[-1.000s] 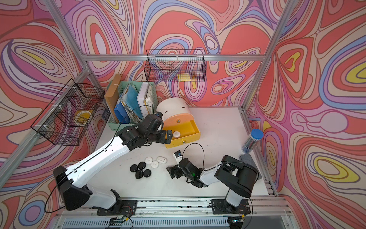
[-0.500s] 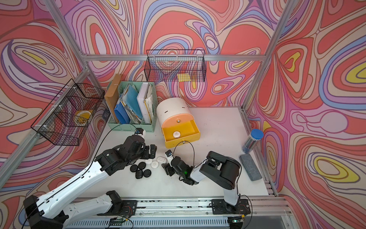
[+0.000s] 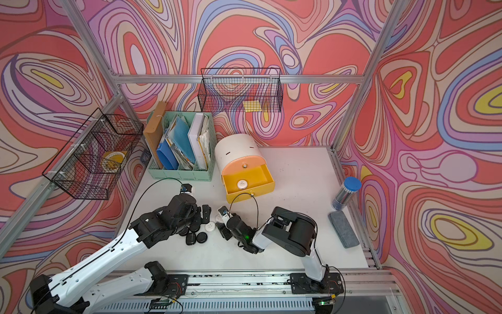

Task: Put the bluetooth earphones in the drawer according to color
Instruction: Pick up the Bluetooth earphone from the center of the board.

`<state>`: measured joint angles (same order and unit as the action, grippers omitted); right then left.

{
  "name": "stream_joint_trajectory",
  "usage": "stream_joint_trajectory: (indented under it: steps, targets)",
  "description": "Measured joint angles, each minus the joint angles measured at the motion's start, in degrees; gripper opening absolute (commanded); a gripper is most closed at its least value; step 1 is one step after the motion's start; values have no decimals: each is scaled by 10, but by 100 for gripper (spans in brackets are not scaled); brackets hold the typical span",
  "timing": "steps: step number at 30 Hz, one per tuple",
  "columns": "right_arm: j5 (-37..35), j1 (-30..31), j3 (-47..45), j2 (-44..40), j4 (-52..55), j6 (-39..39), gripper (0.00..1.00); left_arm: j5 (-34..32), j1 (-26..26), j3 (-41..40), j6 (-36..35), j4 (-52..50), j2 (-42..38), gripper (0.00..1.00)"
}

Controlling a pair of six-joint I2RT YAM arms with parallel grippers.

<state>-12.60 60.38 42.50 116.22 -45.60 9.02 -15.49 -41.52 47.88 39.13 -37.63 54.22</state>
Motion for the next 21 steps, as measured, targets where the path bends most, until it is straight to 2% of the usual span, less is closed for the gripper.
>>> stream_joint_trajectory:
  steps: [5,8,9,16,21]
  targets:
    - [-4,4,25,19,0,-6,61,-2,1,-4,4,0,-6,99]
    - [-7,6,35,27,0,-13,41,-4,4,-5,6,0,-7,99]
    - [-9,6,38,28,1,-10,38,-4,4,-5,6,0,-8,99]
    - [-19,15,42,25,14,-6,36,-11,7,-16,10,-1,-27,99]
    - [-19,34,39,-2,63,-5,36,-24,7,-33,16,-2,-55,99]
